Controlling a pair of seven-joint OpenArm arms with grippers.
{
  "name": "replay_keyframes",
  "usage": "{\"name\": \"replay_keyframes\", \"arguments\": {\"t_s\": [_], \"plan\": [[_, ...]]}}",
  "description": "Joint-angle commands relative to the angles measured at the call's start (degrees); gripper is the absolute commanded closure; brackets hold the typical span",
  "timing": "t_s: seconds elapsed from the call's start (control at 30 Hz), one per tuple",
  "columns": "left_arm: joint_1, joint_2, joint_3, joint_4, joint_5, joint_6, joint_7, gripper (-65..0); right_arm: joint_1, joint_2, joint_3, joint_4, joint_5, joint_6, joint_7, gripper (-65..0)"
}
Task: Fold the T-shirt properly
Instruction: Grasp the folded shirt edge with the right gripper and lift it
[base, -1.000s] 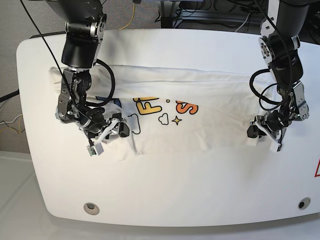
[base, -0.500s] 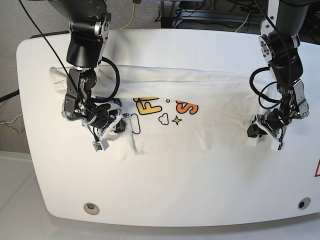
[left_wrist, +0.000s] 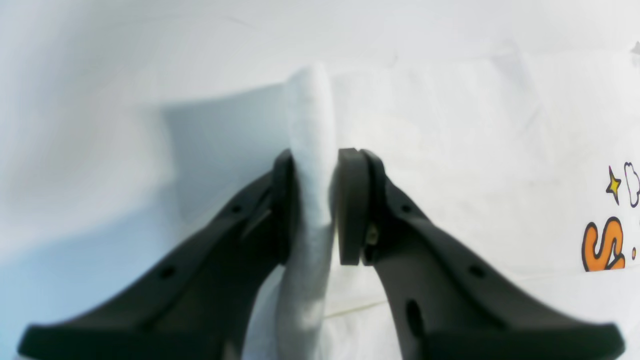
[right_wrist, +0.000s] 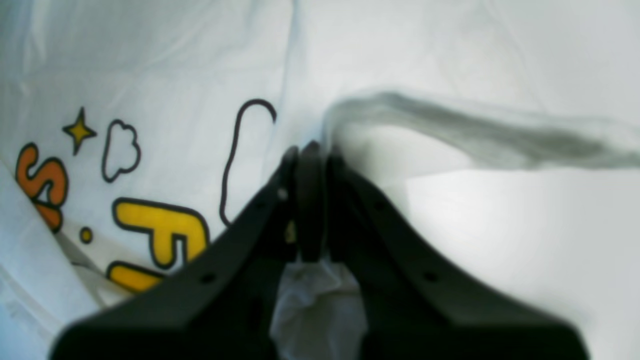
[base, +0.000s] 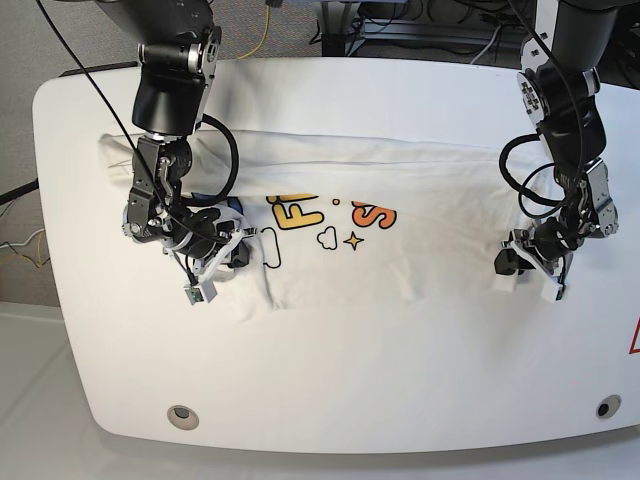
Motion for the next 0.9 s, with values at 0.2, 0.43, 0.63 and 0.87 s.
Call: {"name": "replay_keyframes", "arguments": {"t_s": [0.2,0.43,0.63,0.87], "plan": [[-0.2,-1.7,0.1,0.1,2.9,1.0,3.0,-12.6,0.6,0.1,0.0,8.5,0.9,0.1,-2.8,0.0],[-0.6,-2.2,0.2,0.4,3.0,1.0,2.9,-12.6,-1.1,-0.5,0.0,15.7,0.9,0.0,-8.3,0.0],[-0.4,-3.2,0.3,6.2,3.2,1.0,3.1,-12.6,-3.1,-0.6,0.0,21.6,0.9,-0.1,-11.1,0.0],[-0.2,-3.4,2.9,14.7,3.2,1.0,6.2,-12.6,-5.2,-0.6,-0.1,27.0,0.9,-0.1,-15.6,0.0]]}}
